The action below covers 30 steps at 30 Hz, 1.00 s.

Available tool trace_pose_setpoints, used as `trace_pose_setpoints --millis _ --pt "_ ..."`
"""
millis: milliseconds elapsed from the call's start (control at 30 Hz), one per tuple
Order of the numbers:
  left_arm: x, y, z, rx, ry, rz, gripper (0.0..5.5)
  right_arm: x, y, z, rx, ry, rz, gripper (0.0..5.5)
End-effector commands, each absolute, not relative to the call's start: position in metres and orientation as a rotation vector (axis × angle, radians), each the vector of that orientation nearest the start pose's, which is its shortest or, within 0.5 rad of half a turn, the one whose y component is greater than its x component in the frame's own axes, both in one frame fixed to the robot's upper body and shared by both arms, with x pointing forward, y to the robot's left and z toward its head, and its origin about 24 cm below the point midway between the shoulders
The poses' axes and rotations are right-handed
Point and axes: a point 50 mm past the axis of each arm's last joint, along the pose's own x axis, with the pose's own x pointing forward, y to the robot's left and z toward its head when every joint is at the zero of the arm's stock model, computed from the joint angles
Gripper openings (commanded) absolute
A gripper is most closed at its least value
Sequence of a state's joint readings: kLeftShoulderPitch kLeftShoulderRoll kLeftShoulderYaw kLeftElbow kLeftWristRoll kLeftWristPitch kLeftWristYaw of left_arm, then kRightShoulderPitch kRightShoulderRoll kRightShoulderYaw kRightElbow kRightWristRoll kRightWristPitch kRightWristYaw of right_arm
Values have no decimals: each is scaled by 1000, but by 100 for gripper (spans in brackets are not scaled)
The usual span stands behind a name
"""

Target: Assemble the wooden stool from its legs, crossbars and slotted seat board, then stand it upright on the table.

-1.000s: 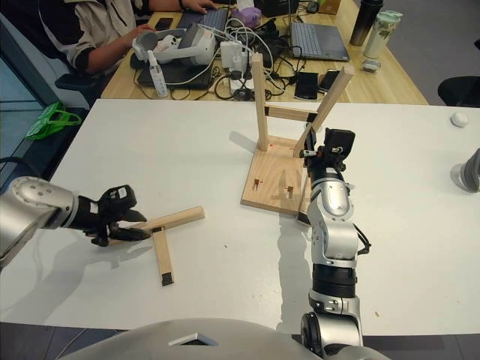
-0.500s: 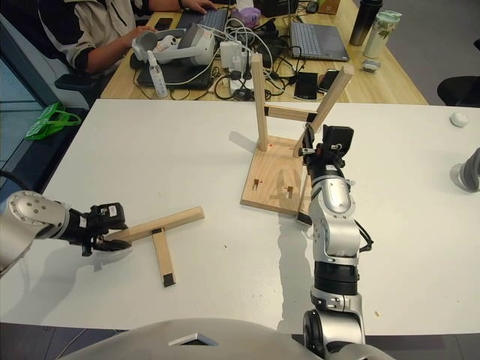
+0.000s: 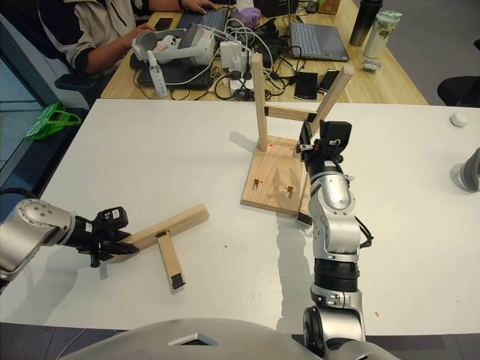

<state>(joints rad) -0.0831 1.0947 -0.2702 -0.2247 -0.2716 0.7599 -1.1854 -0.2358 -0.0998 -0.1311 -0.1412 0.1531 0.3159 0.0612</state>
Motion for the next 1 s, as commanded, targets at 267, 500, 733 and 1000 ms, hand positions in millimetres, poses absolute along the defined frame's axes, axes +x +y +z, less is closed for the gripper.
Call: trace_pose_setpoints --millis 267,500,733,1000 --pt "242 281 137 -74 731 -919 104 304 -192 131 572 4 287 175" --pt "268 232 190 -132 504 -1166 104 291 -168 149 1007 154 800 289" --pt "279 182 201 -153 517 -1404 104 296 -113 188 1102 170 1198 299" --pt "276 173 202 -190 532 -1455 104 287 -122 212 1102 84 1340 299"
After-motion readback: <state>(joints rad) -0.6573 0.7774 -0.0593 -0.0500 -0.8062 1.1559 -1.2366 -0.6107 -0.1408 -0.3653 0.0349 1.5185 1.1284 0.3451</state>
